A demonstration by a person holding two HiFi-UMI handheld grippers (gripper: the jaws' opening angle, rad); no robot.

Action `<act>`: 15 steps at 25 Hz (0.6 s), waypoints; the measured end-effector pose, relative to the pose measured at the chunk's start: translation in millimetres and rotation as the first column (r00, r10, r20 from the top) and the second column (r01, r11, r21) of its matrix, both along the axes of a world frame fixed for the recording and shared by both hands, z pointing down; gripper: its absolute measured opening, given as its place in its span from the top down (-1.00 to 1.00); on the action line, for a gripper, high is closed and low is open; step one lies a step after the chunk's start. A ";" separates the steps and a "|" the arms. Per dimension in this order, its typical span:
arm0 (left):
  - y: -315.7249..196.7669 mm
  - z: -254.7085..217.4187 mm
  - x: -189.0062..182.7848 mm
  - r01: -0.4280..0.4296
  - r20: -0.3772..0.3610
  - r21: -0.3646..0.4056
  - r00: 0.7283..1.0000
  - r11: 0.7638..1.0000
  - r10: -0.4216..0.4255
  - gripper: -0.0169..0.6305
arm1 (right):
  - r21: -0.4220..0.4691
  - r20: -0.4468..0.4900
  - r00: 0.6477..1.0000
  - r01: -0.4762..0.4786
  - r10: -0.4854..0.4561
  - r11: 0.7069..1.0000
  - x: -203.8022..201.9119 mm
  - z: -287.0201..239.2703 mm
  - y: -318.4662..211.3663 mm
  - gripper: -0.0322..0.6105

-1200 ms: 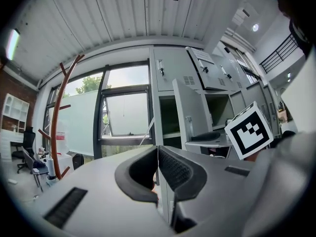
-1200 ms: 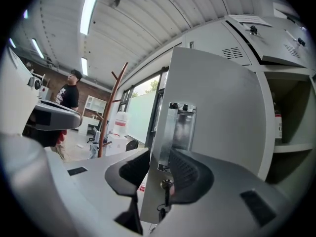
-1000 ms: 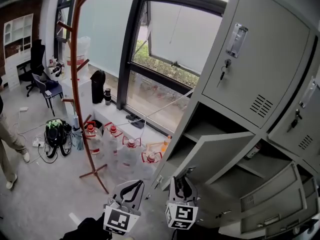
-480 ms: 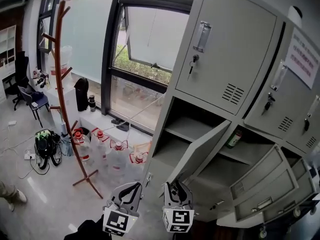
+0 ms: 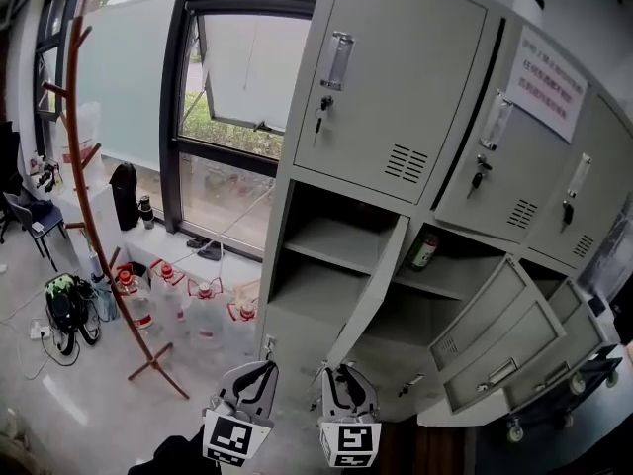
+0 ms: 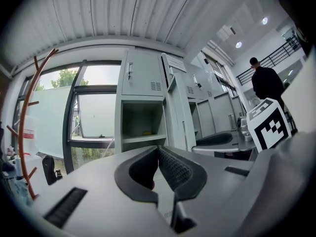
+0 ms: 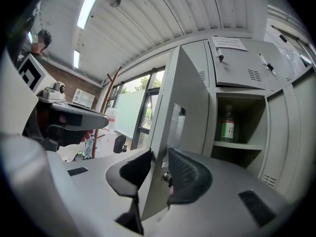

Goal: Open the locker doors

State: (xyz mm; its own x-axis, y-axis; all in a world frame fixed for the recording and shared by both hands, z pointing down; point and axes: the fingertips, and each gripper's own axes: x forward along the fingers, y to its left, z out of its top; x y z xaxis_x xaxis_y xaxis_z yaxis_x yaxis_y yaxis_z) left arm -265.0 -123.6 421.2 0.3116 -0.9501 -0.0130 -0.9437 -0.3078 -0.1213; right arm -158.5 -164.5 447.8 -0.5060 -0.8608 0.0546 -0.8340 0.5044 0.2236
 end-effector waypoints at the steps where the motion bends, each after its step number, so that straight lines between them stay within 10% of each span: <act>1: -0.3 0.3 5.4 -0.013 0.001 -0.001 1.000 1.000 0.013 0.87 | -0.001 0.000 1.000 -0.013 0.013 1.000 5.9 0.4 1.5 0.51; 15: -2.9 3.1 63.7 -0.150 0.014 -0.005 0.989 0.989 0.150 0.87 | 0.001 0.011 0.984 -0.180 0.180 0.984 78.5 3.1 9.9 0.64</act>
State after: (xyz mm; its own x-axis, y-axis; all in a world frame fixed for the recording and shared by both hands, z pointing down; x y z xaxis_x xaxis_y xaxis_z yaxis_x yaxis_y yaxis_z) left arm -201.3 -126.5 424.3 0.4506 -0.8927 -0.0038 -0.8850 -0.4462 -0.1329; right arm -80.0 -154.6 450.9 -0.3437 -0.9378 0.0483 -0.9134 0.3458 0.2147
